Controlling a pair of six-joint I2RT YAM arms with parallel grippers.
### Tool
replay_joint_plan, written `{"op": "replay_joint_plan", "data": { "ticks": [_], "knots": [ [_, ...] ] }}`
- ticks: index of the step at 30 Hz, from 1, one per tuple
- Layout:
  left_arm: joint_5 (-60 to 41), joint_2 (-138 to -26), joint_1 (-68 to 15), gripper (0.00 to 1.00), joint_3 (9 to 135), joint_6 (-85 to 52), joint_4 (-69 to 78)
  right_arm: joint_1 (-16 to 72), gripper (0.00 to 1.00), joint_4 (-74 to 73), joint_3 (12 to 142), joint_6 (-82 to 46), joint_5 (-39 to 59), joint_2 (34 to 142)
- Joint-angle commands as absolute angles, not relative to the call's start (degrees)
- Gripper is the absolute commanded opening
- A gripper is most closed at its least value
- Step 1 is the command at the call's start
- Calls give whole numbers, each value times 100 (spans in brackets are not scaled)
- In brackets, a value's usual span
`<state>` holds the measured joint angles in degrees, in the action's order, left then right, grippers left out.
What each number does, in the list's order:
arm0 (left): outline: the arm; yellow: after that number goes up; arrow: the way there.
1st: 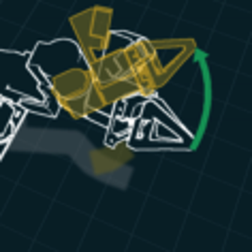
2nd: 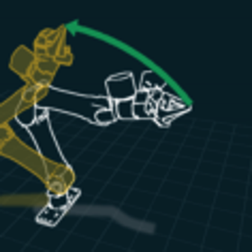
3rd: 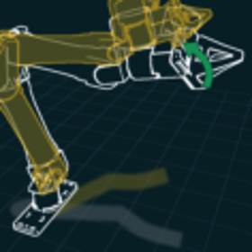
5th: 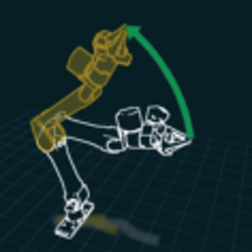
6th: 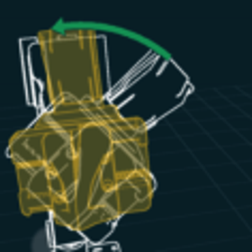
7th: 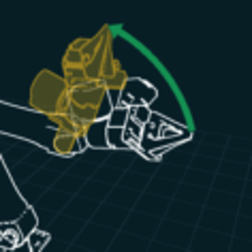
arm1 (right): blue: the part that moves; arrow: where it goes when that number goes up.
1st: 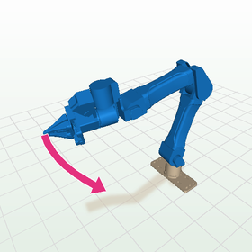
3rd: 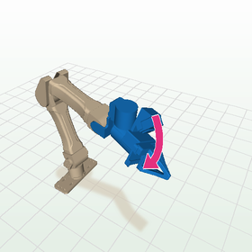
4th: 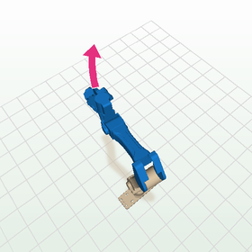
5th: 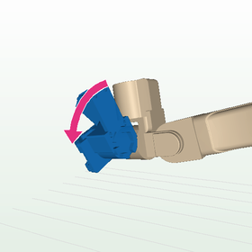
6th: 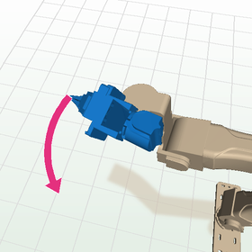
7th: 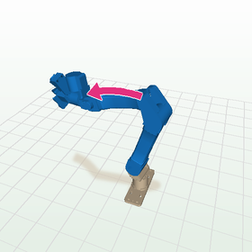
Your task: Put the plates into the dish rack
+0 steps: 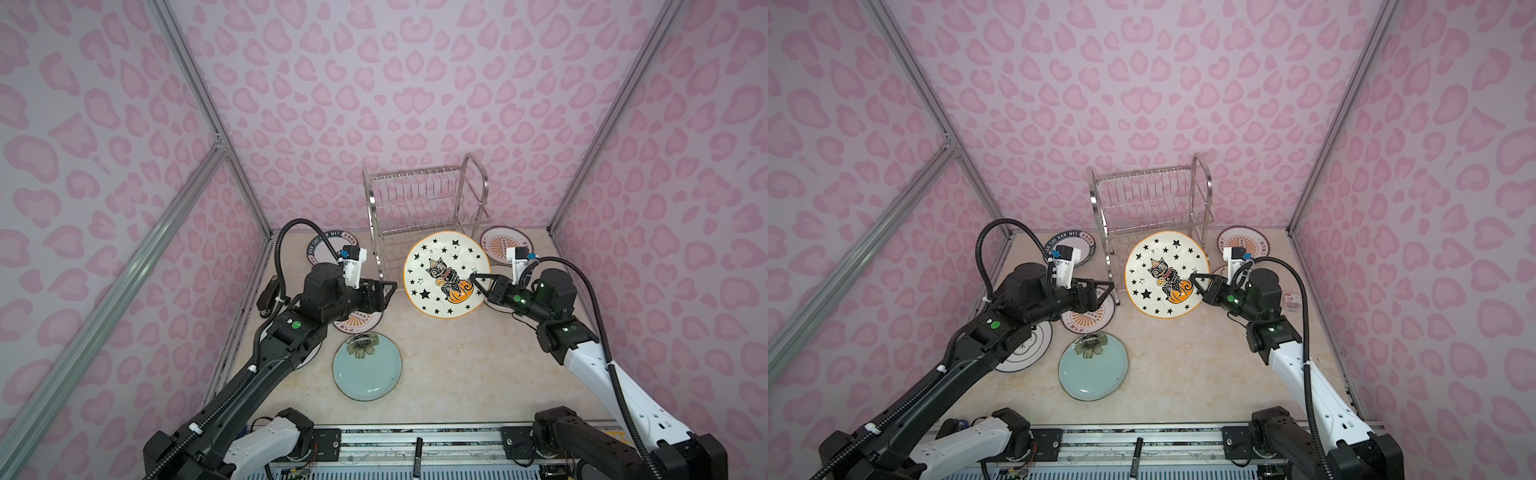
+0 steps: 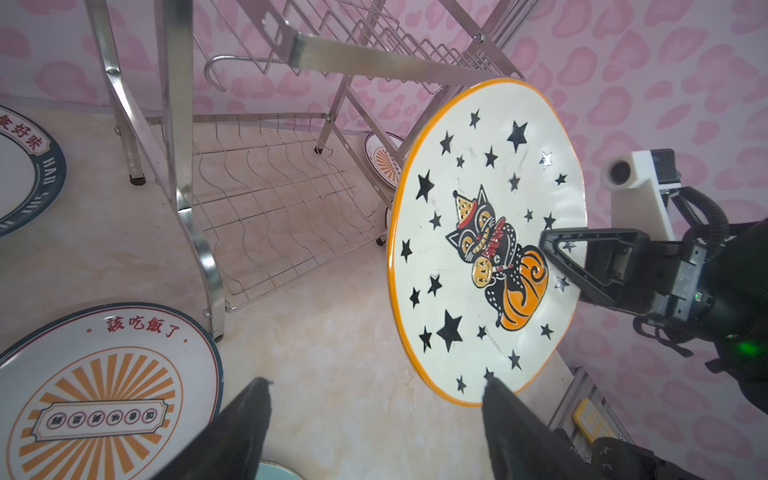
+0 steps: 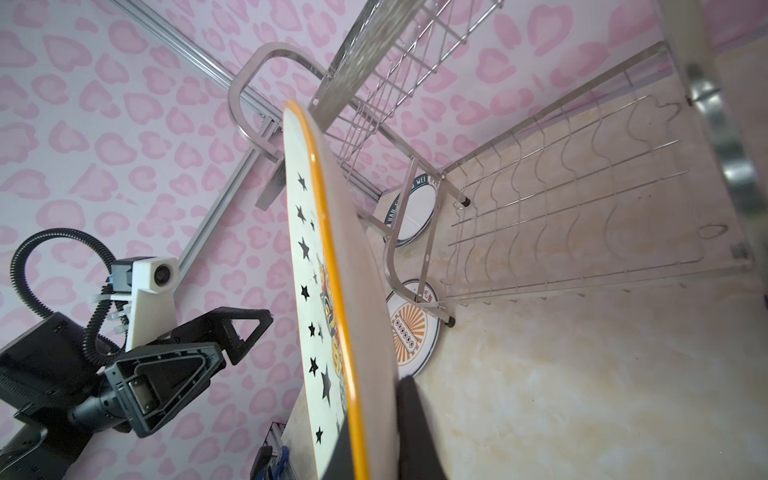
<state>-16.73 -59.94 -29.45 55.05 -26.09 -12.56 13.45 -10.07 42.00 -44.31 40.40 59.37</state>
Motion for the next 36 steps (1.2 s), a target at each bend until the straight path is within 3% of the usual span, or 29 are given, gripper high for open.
{"op": "replay_joint_plan", "data": {
  "ticks": [1, 13, 24, 28, 36],
  "knots": [
    [-2133, -5941, -2859, 81, 5395, -2752, -795, 1529, 0, -2040, 4356, -4404, 4120, 6048],
    [-2810, -6254, -2640, 74, 5165, -3211, 64, 2076, 0, -2672, 4731, -4434, 4385, 6602],
    [-3003, -6302, -2533, 56, 5203, -3270, 319, 2372, 0, -2819, 4851, -4353, 4500, 6899],
    [-3011, -6273, -2512, 47, 5186, -3251, 316, 2391, 0, -2833, 4824, -4376, 4440, 6993],
    [-2992, -6263, -2470, 14, 5194, -3226, 254, 2441, 0, -2968, 4851, -4461, 4463, 7170]
  ]
}}
